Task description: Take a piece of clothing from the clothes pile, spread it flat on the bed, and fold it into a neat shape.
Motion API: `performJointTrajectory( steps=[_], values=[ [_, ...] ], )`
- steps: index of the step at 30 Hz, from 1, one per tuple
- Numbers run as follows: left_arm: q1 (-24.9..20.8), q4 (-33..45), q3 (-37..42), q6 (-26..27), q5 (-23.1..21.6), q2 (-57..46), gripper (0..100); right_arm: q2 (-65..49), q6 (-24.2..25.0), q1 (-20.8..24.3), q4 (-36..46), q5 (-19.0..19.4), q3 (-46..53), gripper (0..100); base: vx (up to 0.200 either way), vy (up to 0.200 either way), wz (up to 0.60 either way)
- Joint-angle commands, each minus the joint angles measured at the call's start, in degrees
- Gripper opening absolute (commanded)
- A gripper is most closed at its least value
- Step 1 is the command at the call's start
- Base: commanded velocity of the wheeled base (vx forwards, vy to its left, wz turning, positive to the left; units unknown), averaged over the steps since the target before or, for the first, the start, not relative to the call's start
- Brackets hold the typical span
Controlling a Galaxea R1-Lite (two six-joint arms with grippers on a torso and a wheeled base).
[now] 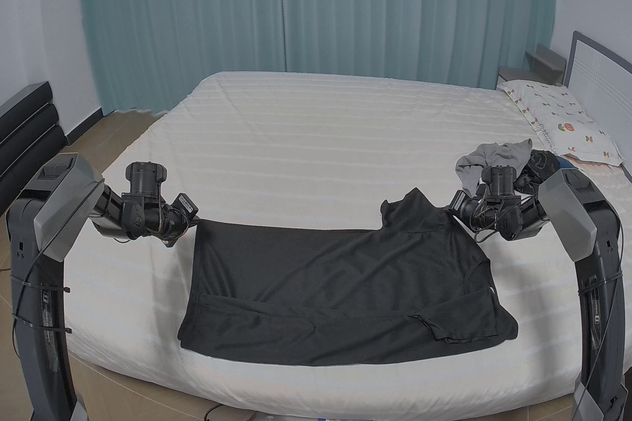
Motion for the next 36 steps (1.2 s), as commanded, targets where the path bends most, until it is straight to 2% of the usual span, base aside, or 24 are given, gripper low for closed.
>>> performJointTrajectory(
  steps=[1, 6, 9, 13, 36],
  values=[
    [0.11, 0.04, 0.21, 0.04, 0.01, -1.25, 0, -3.45, 0.64, -0.74, -0.32, -0.01, 1.51, 0, 0.0, 0.0, 0.0],
    [0.55, -0.05, 0.56, 0.04, 0.1, -1.87, 0, -6.71, 1.17, -2.76, -3.13, -0.1, 4.5, 0, 0.0, 0.0, 0.0],
    [0.63, -0.14, 0.56, 0.04, 0.19, -2.04, 0, -7.76, 2.31, -2.93, -6.91, -1.77, 8.01, 0, 0.0, 0.0, 0.0],
    [0.98, -0.05, 0.83, 0.04, 0.1, -2.83, 0, -8.64, 3.28, -3.11, -11.57, -1.77, 12.58, 0, 0.0, 0.0, 0.0],
    [0.72, -0.31, 2.32, 0.48, 0.01, -3.97, 0, -9.26, 3.28, -3.29, -11.48, -1.24, 14.17, 0, 0.0, 0.0, 0.0]
  ],
)
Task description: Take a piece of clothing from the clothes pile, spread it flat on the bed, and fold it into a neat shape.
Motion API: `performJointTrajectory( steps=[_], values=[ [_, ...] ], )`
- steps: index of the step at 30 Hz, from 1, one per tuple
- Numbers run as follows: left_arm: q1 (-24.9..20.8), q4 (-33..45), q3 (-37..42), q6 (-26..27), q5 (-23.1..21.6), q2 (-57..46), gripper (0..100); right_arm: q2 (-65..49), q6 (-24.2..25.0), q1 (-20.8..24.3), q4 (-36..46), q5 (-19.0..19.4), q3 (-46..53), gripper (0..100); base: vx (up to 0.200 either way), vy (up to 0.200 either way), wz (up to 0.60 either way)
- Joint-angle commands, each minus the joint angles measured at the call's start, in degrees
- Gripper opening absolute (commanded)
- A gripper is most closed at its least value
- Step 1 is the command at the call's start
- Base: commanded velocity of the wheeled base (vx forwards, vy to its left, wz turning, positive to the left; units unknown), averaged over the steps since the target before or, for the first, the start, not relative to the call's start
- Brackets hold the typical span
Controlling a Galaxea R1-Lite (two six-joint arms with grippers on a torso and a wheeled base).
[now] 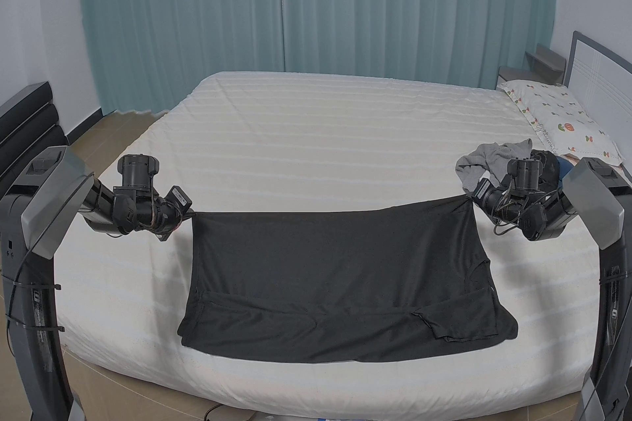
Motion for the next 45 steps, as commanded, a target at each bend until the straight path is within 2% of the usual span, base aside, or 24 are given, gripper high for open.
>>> performJointTrajectory(
  steps=[1, 27, 39, 45],
  values=[
    [0.0, -0.08, 0.07, -0.02, -0.04, -0.28, 0, -0.24, -0.06, 0.08, -0.05, 0.05, 0.44, 0, 0.0, 0.0, 0.0],
    [-0.53, 0.09, 4.91, 2.79, -0.04, -3.0, 0, -3.85, -0.5, -0.19, -0.31, 2.07, 7.47, 0, 0.0, 0.0, 0.0],
    [-0.09, -0.43, 10.09, 4.9, -0.04, -6.52, 0, -8.24, -1.03, -0.89, -2.16, 4.71, 14.32, 0, 0.0, 0.0, 0.0],
    [-0.17, -0.52, 14.75, 7.8, -0.04, -7.57, 0, -10.61, -2.7, -1.86, -4.09, 7.35, 21.0, 0, 0.0, 0.0, 0.0]
  ],
)
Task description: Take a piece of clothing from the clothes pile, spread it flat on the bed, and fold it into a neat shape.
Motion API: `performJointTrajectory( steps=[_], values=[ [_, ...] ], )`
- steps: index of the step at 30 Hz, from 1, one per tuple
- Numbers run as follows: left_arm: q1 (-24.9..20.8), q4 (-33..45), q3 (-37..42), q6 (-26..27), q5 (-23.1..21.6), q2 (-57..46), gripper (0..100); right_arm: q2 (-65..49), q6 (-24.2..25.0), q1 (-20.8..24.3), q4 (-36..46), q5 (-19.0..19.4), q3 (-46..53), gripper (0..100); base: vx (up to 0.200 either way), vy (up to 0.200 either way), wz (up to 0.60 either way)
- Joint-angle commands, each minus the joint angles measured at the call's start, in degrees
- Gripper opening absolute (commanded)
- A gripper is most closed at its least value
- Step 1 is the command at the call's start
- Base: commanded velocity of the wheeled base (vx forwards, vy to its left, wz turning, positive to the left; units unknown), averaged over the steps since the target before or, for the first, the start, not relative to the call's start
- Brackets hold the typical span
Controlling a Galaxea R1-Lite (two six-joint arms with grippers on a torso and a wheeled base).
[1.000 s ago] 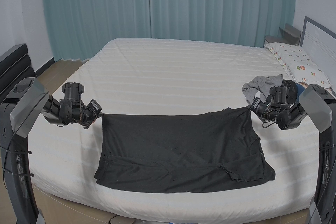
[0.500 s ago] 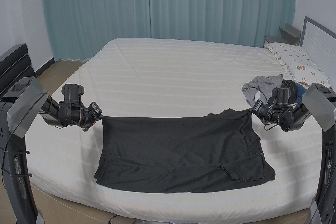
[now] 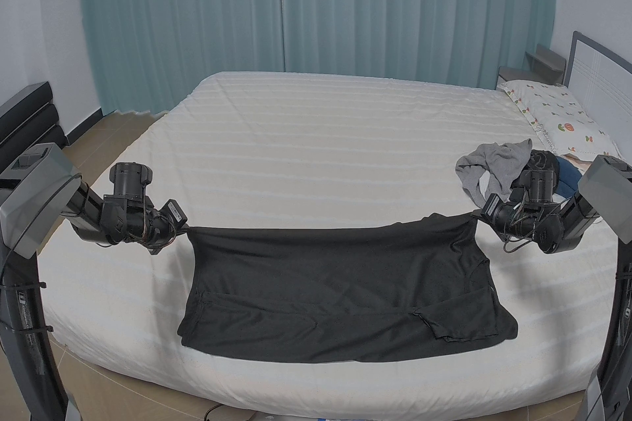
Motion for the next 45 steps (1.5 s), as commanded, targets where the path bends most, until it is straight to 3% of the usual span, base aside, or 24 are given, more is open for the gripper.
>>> performJointTrajectory(
  steps=[1, 11, 20, 45],
  values=[
    [-0.13, -0.06, 3.53, 1.42, -0.01, -1.62, 0, -2.7, -0.91, -0.8, -1.1, 1.55, 4.66, 0, 0.0, 0.0, 0.0],
    [-0.22, 0.03, 9.95, 1.69, -0.37, -5.05, 0, -4.64, -5.83, -1.5, -1.27, 3.65, 12.83, 0, 0.0, 0.0, 0.0],
    [-0.83, -0.06, 16.98, 5.99, -0.63, -6.55, 0, -5.16, -10.76, -2.29, -1.36, 5.5, 18.81, 0, 0.0, 0.0, 0.0],
    [-1.71, 0.03, 20.67, 6.08, -0.8, -6.02, 0, -3.41, -18.14, -3.61, -1.27, 5.68, 24.35, 0, 0.0, 0.0, 0.0]
  ],
)
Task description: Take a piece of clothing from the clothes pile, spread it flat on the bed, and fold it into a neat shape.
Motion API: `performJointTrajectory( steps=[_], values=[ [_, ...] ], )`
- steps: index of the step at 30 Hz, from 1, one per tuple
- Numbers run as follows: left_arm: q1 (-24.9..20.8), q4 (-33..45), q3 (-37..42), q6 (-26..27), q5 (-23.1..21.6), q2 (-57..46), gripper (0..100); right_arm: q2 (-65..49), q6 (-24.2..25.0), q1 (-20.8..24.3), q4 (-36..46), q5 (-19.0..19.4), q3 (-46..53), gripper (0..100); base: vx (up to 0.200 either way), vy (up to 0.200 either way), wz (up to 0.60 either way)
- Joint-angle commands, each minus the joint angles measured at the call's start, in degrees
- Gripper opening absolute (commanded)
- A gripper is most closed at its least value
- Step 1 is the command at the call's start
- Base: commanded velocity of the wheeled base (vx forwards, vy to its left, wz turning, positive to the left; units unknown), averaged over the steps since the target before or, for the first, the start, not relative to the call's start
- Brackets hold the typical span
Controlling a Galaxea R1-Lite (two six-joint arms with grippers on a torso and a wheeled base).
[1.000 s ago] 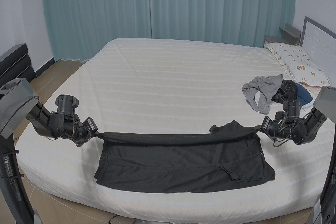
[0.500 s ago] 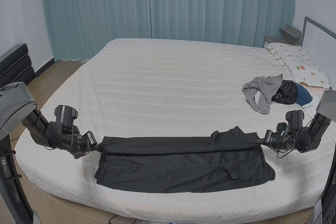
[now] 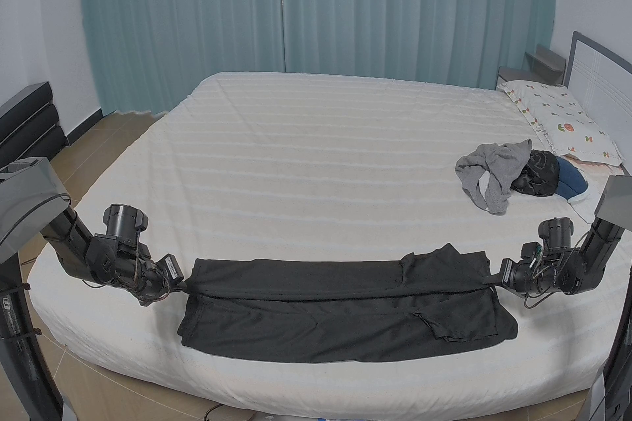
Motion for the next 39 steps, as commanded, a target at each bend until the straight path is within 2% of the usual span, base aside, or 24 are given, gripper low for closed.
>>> performJointTrajectory(
  steps=[1, 7, 8, 14, 20, 25, 26, 28, 29, 33, 39],
  values=[
    [-0.31, -0.03, 0.26, 0.0, 0.01, 0.43, 0, 1.07, -0.21, 0.11, 0.05, -0.03, -0.02, 0, 0.0, 0.0, 0.0],
    [-0.84, 0.06, 0.62, 0.0, 0.01, 0.52, 0, 2.21, -0.3, 0.28, 0.05, -0.03, -0.11, 0, 0.0, 0.0, 0.0],
    [-0.93, -0.03, 0.7, 0.0, 0.01, 0.52, 100, 2.39, -0.38, 0.28, -0.13, -0.03, -0.2, 100, 0.0, 0.0, 0.0],
    [-1.01, -0.03, 1.05, 0.0, 0.01, -0.19, 100, 0.63, 1.02, -0.07, -0.04, 1.9, -1.78, 100, 0.0, 0.0, 0.0],
    [-0.13, -0.12, 0.0, -0.62, 0.01, -1.68, 100, -2.45, 7.88, -0.33, -0.13, 3.57, -5.21, 100, 0.0, 0.0, 0.0],
    [0.74, -0.12, -1.49, -1.23, 0.01, -2.38, 100, -1.66, 9.72, -0.24, -0.22, 3.57, -6.35, 100, 0.0, 0.0, 0.0],
    [0.66, -0.12, -4.57, -3.96, 0.19, -1.77, 100, 0.45, 12.18, 0.02, -0.31, 3.49, -7.76, 100, 0.0, 0.0, 0.0],
    [0.66, -0.03, -6.15, -5.1, 0.19, -1.59, 100, 1.51, 13.33, 0.02, -0.48, 3.49, -8.64, 100, 0.0, 0.0, 0.0],
    [0.39, 0.06, -8.17, -6.33, 0.28, -0.19, 100, 2.56, 15.44, -0.07, -1.01, 3.49, -9.78, 100, 0.0, 0.0, 0.0],
    [-0.75, 0.06, -11.69, -6.59, 0.72, 3.77, 100, 4.49, 20.62, -0.16, -2.85, 3.57, -10.74, 100, 0.0, 0.0, 0.0],
    [-3.04, -0.21, -15.47, -8.18, 1.33, 9.22, 100, 5.9, 22.03, -0.42, -5.49, 3.57, -11.01, 100, 0.0, 0.0, 0.0]
  ],
)
